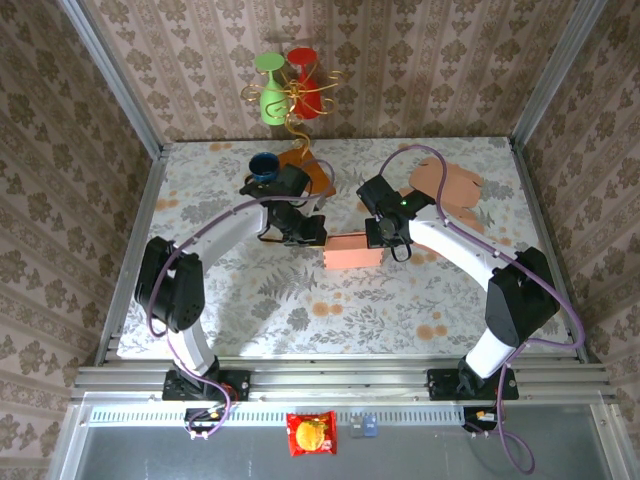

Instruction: Fold the paper box

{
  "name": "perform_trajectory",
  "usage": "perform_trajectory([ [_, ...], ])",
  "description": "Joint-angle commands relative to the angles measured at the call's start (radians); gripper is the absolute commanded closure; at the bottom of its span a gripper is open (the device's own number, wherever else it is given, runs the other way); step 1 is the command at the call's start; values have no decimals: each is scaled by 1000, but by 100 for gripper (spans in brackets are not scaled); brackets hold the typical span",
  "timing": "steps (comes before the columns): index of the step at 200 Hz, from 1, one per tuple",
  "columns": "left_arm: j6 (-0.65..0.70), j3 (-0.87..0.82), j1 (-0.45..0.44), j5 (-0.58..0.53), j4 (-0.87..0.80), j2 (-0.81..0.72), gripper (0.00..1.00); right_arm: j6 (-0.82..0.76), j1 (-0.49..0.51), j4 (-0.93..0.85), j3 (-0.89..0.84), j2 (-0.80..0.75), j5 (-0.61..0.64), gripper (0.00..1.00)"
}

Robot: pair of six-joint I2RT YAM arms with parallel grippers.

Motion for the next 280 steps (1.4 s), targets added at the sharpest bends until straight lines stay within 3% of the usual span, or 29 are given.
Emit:
perform_trajectory([
  [1,17,-33,-19,-26,13,-17,100,30,8,-13,-12,-17,-49,86],
  [41,12,-45,-31,-47,26,-27,100,149,-27,3,-48,-103,-149,56],
  [78,14,-56,-37,-55,40,-35,100,428,-131,223,-229,-284,-369,46],
  [120,16,-51,-49,-72,37,-41,100,739,-239,425,-384,-402,-493,29],
  [162,17,-50,-64,-98,32,-44,100,935,-287,581,-480,-376,-591,26],
  [220,10,-56,-73,-108,38,-45,100,930,-307,600,-494,-310,-620,28],
  [280,4,-56,-75,-120,32,-53,100,922,-315,630,-534,-265,-646,41],
])
